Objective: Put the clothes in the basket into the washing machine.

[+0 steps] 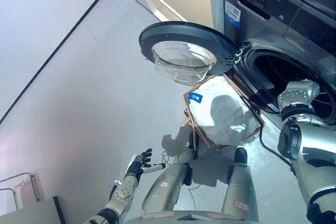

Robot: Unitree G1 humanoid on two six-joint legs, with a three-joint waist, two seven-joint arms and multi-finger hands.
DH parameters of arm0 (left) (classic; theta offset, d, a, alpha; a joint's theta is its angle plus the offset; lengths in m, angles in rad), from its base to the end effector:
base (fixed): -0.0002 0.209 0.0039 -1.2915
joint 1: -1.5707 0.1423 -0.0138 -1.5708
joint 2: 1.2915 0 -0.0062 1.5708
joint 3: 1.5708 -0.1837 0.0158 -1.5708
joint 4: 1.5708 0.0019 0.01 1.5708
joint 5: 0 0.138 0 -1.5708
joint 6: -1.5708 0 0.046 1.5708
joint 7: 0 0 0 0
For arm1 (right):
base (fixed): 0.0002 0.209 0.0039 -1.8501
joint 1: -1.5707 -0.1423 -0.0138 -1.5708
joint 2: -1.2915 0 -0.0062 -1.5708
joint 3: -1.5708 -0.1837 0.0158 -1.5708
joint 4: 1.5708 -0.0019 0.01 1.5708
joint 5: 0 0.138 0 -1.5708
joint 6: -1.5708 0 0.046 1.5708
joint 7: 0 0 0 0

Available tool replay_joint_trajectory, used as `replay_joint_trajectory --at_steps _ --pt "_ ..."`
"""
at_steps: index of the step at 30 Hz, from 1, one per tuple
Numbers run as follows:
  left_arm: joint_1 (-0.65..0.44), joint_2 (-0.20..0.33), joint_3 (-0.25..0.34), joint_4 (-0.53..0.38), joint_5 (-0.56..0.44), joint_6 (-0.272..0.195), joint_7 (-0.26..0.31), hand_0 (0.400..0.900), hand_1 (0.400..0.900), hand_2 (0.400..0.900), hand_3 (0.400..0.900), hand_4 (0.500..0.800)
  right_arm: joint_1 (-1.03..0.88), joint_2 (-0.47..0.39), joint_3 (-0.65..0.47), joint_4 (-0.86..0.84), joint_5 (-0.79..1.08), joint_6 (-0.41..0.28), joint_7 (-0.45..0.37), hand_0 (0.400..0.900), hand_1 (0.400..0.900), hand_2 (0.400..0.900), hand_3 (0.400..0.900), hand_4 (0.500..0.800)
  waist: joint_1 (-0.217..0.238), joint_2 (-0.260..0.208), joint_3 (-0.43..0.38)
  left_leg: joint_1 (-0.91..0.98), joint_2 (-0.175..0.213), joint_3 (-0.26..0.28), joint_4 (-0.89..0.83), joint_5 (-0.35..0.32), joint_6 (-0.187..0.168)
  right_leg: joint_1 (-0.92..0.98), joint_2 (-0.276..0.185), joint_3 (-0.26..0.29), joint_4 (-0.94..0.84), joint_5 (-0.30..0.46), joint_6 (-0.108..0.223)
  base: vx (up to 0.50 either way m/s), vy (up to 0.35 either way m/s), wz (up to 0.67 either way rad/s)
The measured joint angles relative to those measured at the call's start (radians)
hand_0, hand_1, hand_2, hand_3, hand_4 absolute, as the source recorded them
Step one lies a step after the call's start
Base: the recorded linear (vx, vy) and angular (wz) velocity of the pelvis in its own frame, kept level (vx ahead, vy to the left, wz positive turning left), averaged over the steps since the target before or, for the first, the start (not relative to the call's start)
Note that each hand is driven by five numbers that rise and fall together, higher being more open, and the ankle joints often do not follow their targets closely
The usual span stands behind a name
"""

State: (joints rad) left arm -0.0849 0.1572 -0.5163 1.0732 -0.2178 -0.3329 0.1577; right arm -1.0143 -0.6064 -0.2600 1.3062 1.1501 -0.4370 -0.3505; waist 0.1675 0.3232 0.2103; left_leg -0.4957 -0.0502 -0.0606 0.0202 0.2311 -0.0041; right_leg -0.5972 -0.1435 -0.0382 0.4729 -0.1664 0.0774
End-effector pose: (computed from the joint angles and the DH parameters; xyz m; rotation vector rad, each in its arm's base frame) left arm 0.1282 0.1500 -0.0994 0.2459 0.6838 -0.1498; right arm 0.3205 -0.3212 0.1621 0.9354 -0.3292 -1.0084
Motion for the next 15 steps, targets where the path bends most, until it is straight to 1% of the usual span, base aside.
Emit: replay_joint_trajectory --at_steps 4,5,6,11,15 --pt "0.0 0.0 0.0 -0.003 -0.003 -0.001 -0.001 0.9 0.9 0.9 0.9 0.8 -0.001 -0.004 0.002 0.01 -0.006 0.012 -0.01 0.4 0.4 0.4 0.4 0.5 0.003 0.005 -0.004 0.001 0.003 -0.001 -0.008 0.002 -0.003 0.0 0.002 -0.003 -0.003 0.0 0.0 0.04 -0.05 0.04" --pt "0.0 0.0 0.0 -0.004 -0.006 -0.001 -0.001 0.9 0.9 0.9 0.9 0.8 -0.001 -0.005 0.003 0.01 -0.011 0.015 -0.01 0.741 0.741 0.741 0.741 0.705 0.003 0.005 -0.004 0.001 0.005 -0.002 -0.009 0.003 -0.004 0.0 0.003 -0.004 -0.004 0.0 0.0 0.04 -0.054 -0.02" --pt "0.0 0.0 -0.001 -0.004 -0.011 -0.001 -0.001 0.9 0.9 0.9 0.9 0.8 -0.002 -0.005 0.003 0.01 -0.015 0.016 -0.01 0.9 0.9 0.9 0.9 0.8 0.004 0.004 -0.004 0.001 0.007 -0.003 -0.01 0.003 -0.004 0.0 0.005 -0.005 -0.006 0.0 0.0 0.03 -0.055 -0.02" --pt "0.0 0.0 0.0 -0.004 -0.018 -0.001 -0.001 0.9 0.9 0.9 0.9 0.8 -0.01 -0.005 0.033 0.047 -0.016 0.024 -0.01 0.9 0.9 0.9 0.9 0.8 0.002 0.004 -0.005 0.001 0.016 -0.006 -0.012 0.004 -0.009 0.002 0.016 -0.007 -0.009 0.0 0.0 0.04 -0.047 -0.01" --pt "0.0 -0.001 0.0 -0.004 -0.018 0.002 -0.001 0.9 0.9 0.9 0.9 0.8 -0.01 -0.006 0.034 0.067 -0.016 0.043 0.011 0.9 0.9 0.9 0.9 0.8 -0.005 0.003 -0.005 0.003 0.016 -0.011 -0.012 0.005 -0.011 0.006 0.017 -0.01 -0.009 0.0 -0.001 0.0 0.0 0.0"
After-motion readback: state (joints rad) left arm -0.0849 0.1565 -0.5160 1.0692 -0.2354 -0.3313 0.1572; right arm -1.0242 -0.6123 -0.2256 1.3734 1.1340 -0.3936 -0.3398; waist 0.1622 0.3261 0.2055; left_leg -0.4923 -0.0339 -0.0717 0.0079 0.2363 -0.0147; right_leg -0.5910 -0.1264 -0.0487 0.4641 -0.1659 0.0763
